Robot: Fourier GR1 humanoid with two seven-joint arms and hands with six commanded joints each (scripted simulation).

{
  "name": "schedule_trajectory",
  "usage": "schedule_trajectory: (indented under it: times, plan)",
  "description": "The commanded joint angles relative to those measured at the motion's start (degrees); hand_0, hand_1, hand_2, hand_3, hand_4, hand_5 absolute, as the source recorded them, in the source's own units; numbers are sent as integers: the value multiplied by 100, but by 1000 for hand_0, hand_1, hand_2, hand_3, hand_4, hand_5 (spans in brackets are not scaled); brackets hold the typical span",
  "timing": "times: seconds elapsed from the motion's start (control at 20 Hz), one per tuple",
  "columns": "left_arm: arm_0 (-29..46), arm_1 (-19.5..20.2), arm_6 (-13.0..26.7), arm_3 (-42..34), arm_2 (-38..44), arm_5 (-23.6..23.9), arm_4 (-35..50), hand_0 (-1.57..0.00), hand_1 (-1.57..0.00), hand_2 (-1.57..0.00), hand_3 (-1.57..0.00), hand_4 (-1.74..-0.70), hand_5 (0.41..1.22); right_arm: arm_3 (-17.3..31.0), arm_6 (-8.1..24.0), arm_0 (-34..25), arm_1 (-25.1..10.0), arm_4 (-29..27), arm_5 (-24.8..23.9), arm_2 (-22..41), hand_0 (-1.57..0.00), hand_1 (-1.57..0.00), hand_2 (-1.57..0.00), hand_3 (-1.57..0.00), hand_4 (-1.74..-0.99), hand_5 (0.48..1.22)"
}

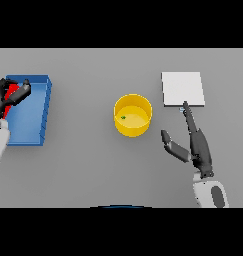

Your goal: Pick up the red beaker and tilt it to pour out 1 green nut into yellow bowl. Pick up the yellow bowl and place it on the metallic measuring scale.

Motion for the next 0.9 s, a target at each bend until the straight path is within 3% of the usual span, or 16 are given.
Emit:
schedule_trajectory:
  times: [0.0,0.2,0.3,0.35,0.45,0.65,0.85]
  plan:
    - [3,60,-56,10,-81,-110,-45,-494,-407,-417,-393,-857,657,15,-22,-1,-6,13,-3,2,1,1,1,1,-1009,639]
    - [-138,17,-280,343,-125,-158,-77,-202,-166,-170,-160,-802,652,-18,1,-12,-20,26,37,28,1,1,1,1,-1015,642]
    - [-153,3,-421,368,-91,-73,-85,-129,-106,-109,-102,-790,649,-32,133,-51,-80,95,11,7,1,1,1,1,-1021,640]
    - [-104,28,-482,319,-84,-52,-87,-103,-85,-87,-82,-782,651,-23,385,-191,-170,201,16,8,1,1,1,1,-1020,640]
    - [-174,15,-559,315,-96,-2,-123,-65,-54,-55,-52,-763,657,50,252,-341,-437,243,409,156,1,1,1,1,-1005,669]
    - [-165,-4,-597,242,-82,-31,-42,-26,-21,-22,-21,-743,664,315,693,-1279,-1268,1019,1090,590,1,1,1,1,-1094,677]
    - [-125,-5,-590,210,-148,-9,-111,-10,-8,-8,-8,-733,680,706,404,-1987,-1838,1767,1597,1167,1,1,1,1,-1192,677]
